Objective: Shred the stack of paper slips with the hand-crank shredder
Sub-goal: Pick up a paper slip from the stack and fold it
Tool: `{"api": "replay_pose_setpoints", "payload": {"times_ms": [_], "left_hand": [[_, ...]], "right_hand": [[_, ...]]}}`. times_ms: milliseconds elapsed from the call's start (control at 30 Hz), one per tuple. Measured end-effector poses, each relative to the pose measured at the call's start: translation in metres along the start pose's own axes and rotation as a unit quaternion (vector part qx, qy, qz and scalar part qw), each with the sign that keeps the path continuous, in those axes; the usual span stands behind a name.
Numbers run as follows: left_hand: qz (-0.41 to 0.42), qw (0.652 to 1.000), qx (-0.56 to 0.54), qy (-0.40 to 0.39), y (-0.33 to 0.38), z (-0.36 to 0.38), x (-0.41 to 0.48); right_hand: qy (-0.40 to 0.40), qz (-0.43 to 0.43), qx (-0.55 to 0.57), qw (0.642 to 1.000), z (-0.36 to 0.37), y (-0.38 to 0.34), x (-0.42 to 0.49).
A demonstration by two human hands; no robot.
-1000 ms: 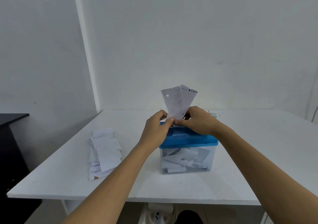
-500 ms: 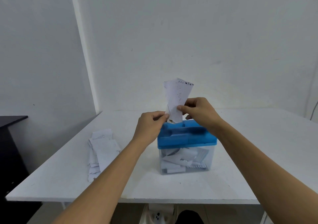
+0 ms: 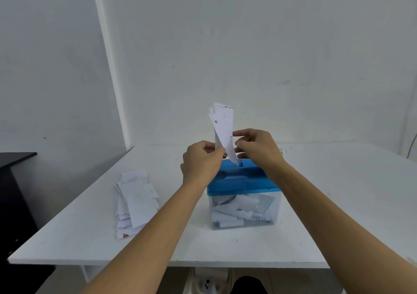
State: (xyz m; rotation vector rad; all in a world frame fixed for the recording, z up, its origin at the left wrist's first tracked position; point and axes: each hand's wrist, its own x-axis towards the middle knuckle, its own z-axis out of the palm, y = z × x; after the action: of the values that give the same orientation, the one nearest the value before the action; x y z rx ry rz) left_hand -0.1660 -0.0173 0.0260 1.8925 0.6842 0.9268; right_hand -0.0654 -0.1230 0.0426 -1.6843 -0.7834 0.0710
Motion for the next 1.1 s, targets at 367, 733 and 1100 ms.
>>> {"api": "replay_pose_setpoints", "payload": {"times_ms": [367,733,1100], "left_hand": [[-0.002,0.998,0.004,-0.061,0.014,0.004,-0.009],[0.031,0.992,-0.020,-0.120,0.008,-0.005,-0.012],[0.077,0.987,0.102,-0.103,-0.005,-0.007,-0.010]], "right_hand": [[-0.085,0.059,0.099,0.990,-0.012,-0.001,0.000],[-0.054,-0.024,0.016,0.998,-0.003,0.002,-0.003],[-0.095,-0.069,-0.128,0.985,-0.013,0.000,-0.002]]}}
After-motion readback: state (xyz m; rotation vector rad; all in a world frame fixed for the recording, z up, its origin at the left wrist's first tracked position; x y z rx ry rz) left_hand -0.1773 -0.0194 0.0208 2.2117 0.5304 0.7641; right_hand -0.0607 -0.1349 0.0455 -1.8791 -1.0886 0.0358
